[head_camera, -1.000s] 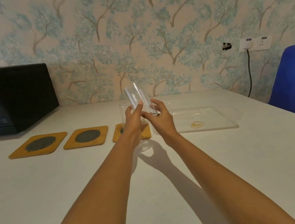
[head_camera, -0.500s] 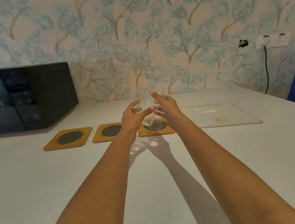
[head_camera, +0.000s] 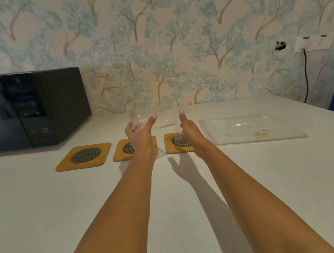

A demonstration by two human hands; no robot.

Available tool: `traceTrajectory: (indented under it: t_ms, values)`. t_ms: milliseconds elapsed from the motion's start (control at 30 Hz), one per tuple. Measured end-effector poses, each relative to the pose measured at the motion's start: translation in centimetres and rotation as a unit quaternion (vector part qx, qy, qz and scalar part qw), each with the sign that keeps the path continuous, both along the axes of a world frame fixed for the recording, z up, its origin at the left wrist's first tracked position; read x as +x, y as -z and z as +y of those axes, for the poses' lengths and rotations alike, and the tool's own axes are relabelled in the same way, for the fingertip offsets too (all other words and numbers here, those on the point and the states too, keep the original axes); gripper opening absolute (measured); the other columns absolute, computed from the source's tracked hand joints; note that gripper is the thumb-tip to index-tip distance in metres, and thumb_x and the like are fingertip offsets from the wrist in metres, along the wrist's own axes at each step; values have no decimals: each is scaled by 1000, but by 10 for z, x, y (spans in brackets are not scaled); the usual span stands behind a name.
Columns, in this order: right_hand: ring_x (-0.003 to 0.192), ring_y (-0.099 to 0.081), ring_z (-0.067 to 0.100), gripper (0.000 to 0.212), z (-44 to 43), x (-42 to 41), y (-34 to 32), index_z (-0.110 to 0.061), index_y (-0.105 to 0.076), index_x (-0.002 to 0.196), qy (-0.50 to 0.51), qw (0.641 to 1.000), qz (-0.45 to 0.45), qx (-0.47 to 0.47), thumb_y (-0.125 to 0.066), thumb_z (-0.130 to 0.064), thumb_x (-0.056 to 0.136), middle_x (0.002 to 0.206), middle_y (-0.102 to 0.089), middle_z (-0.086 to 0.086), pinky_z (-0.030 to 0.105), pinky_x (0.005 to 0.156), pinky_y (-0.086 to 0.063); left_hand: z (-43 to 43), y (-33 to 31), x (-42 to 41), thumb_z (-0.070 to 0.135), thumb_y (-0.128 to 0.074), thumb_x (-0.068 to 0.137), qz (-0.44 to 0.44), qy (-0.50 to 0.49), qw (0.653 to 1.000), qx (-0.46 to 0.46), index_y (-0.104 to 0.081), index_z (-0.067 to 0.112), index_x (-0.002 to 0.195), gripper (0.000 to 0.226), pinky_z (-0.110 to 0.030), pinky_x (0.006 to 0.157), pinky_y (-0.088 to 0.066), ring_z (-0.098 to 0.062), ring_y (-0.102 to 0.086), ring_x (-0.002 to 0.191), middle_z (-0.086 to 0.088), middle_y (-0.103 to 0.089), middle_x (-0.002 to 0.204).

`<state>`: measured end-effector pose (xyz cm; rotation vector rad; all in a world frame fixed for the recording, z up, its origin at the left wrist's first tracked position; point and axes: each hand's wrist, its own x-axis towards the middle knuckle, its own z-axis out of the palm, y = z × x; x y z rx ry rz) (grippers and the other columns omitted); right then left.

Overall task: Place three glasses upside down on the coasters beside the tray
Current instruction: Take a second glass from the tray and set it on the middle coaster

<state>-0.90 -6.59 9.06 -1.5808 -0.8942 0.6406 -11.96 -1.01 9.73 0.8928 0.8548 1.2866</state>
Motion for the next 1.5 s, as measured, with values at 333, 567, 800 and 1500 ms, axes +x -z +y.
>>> traceTrajectory:
  t_ms: [333,567,800,1500]
  values:
    - [127,-48,26,46,-24,68,54,-5,-48,135,183,866,-448,-122,-42,-33,99,137,-53,11,35,106,-36,29,-3,-6,19,-83,66,135,-99,982,92,-39,16,135,82,-29,91,-41,-21,-48,124,-4,-49,135]
    - [126,-50,22,42,-22,58,69,-8,-49,134,128,853,-490,-122,-39,-28,98,136,-54,7,33,108,-37,47,7,-14,16,-83,64,195,-115,967,119,-42,15,134,82,-39,103,-43,-22,-48,124,-6,-48,136]
    - [131,-47,24,47,-20,56,79,-8,-47,136,109,849,-482,-187,-31,-35,100,140,-52,8,38,112,-35,58,14,-18,15,-83,65,228,-103,960,128,-39,16,136,83,-45,104,-43,-25,-46,125,-9,-47,137]
    - [138,-42,23,51,-15,61,88,-11,-39,142,104,837,-489,-222,-30,-39,100,149,-43,5,39,115,-33,101,25,-3,18,-83,65,257,-91,955,118,-41,15,133,80,-48,101,-46,-26,-47,123,-11,-48,134]
